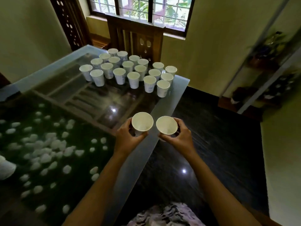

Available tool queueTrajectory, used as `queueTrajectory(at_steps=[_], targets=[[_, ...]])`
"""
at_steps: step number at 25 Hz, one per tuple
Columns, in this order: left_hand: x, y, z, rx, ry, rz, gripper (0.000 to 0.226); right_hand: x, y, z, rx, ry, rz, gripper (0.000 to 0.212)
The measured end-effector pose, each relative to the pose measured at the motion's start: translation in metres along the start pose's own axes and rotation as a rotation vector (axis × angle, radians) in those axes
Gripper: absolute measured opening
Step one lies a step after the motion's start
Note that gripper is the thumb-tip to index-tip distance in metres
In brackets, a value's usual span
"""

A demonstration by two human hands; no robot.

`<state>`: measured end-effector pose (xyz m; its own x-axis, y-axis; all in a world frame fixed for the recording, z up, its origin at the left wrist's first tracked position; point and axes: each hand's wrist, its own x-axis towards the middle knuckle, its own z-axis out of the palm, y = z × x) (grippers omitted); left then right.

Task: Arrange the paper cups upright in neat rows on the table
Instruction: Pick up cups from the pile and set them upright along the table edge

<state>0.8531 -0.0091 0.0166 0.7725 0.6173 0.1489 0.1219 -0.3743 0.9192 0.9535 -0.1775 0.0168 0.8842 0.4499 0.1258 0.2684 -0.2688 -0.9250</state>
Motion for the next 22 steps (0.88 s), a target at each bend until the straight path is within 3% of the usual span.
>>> queueTrajectory(at_steps=[12, 22], targets=[[0.191, -0.061, -0.037, 0.118, 0.332, -0.257, 0.064, 0.229, 0.012, 0.125, 0.008, -0.314, -0.082, 0.067], [0.295, -0.127, -0.046, 0.097, 0.345, -0.388, 0.069, 0.29, 0.041, 0.193, 0.053, -0.297, -0.005, 0.078]])
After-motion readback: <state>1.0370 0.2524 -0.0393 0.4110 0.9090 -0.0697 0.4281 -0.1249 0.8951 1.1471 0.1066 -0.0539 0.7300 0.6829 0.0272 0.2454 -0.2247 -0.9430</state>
